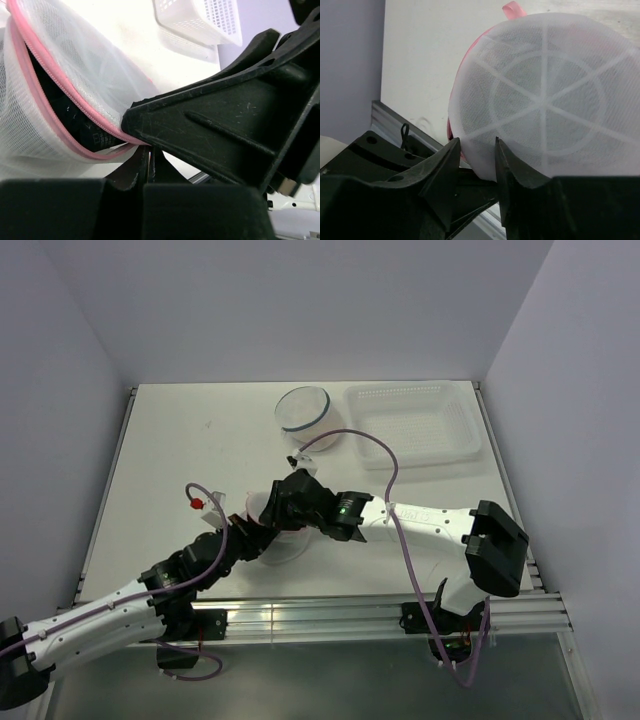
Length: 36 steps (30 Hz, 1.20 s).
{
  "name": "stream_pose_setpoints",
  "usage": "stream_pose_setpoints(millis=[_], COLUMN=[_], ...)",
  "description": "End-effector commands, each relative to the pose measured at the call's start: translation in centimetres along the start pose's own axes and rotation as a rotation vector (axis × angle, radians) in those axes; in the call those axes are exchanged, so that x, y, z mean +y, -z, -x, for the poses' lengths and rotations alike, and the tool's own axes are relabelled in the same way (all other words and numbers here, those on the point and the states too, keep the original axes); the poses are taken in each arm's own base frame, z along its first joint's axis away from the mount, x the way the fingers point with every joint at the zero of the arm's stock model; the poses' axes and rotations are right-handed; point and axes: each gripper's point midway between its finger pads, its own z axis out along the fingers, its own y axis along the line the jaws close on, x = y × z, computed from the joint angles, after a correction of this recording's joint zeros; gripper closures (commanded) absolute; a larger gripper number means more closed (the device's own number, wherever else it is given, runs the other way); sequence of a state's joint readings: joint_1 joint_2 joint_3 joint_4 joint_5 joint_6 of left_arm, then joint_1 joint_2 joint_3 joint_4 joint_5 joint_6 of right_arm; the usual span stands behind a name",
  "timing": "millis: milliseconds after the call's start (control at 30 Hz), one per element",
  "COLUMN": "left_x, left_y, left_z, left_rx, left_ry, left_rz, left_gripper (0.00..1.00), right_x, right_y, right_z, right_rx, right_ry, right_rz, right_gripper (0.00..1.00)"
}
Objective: Place the bra in the laundry bag and zip it closed
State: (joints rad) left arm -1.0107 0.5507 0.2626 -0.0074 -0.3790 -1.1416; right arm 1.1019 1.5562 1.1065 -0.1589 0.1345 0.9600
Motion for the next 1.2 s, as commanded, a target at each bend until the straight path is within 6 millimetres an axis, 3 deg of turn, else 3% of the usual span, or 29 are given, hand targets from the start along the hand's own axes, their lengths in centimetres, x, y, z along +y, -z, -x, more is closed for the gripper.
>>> stream_pose_setpoints(millis=[0, 200, 333, 467, 500, 567, 667, 933, 1167], left_x=[-0.7, -2.8, -3.5, -4.7, -4.8, -4.4, -3.5, -5.2, -4.4], left_y=[0.4, 1.5, 1.8, 2.3, 2.5, 2.7, 2.9, 4.0, 4.4], left_z=[0.0, -1.2, -1.8, -1.9, -2.4, -2.1, -2.3, -1.2, -1.9], left_rx=[0.000, 0.033, 0.050, 0.056, 0.081, 0.072, 0.114, 0.144, 0.177], left_ry=[-0.014, -0.042, -0.077, -0.066, -0.067, -0.036, -0.008, -0.035, -0.021], left_rz=[-0.058, -0.273, -0.343, -0.464, -0.491, -0.548, -0.582, -0.710, -0.704], left_gripper=[1.00, 1.00, 1.00, 1.00, 1.00, 1.00, 1.00, 1.00, 1.00], right_x=[-0.1, -3.0, -6.7, -10.6, -10.2, -11.9, -12.3, -12.9, -11.5], right_y=[1.4, 4.3, 6.1, 7.6, 7.6, 7.8, 7.7, 5.6, 4.0], right_z=[2.2, 6.1, 8.4, 8.1, 7.9, 7.6, 7.2, 4.8, 4.5], right_rx=[-0.072, -0.143, -0.184, -0.190, -0.176, -0.167, -0.156, -0.070, -0.015], right_ry=[0.007, -0.022, -0.051, -0.070, -0.062, -0.078, -0.068, -0.124, -0.206], right_rz=[-0.019, -0.028, -0.052, -0.057, -0.006, -0.001, 0.045, 0.152, 0.283], right_gripper=[0.57, 0.48, 0.46, 0.43, 0.42, 0.42, 0.41, 0.40, 0.39])
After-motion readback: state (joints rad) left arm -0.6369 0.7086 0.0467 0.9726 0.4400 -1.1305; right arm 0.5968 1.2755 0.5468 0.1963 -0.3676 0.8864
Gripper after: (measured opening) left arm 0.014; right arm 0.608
